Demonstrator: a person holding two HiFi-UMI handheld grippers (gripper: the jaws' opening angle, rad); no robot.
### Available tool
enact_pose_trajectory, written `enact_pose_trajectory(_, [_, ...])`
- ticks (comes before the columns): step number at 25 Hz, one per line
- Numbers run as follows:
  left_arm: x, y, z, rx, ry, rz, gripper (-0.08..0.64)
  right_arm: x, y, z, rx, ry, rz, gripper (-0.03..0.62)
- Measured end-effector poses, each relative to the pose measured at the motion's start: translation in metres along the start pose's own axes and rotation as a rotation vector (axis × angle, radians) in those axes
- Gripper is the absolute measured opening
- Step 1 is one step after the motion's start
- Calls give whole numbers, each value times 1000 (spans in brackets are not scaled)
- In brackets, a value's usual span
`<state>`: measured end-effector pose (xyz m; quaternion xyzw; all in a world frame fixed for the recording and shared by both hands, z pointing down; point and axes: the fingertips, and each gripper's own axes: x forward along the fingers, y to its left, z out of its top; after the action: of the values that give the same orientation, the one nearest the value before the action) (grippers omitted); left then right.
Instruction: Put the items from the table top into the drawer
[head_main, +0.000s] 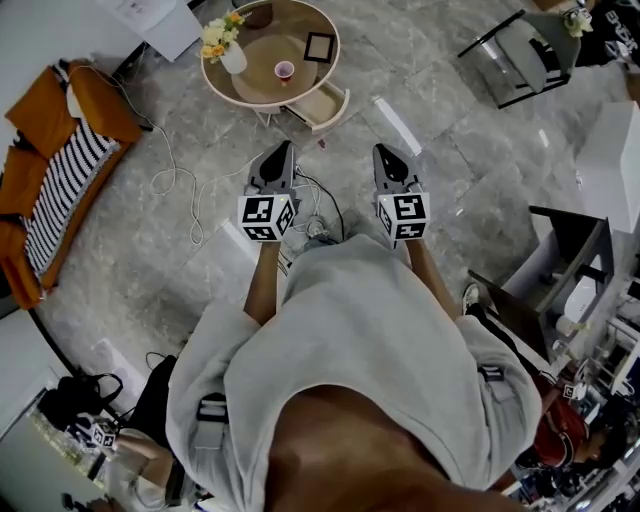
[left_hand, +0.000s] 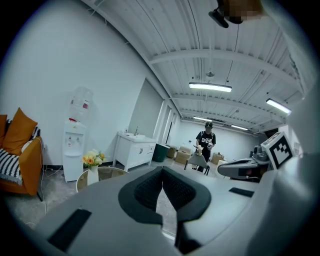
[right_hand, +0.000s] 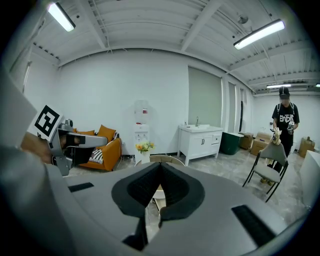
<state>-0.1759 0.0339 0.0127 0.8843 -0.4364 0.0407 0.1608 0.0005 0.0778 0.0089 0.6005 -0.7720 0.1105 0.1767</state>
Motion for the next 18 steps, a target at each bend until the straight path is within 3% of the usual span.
enact_pose_trajectory(8, [32,-17,5,23,34,35,16,19,-35,-3,37,2,51,24])
enact_pose_trajectory(18, [103,-63,8,56,74,128,17,54,-130,12,46,-46,142,24])
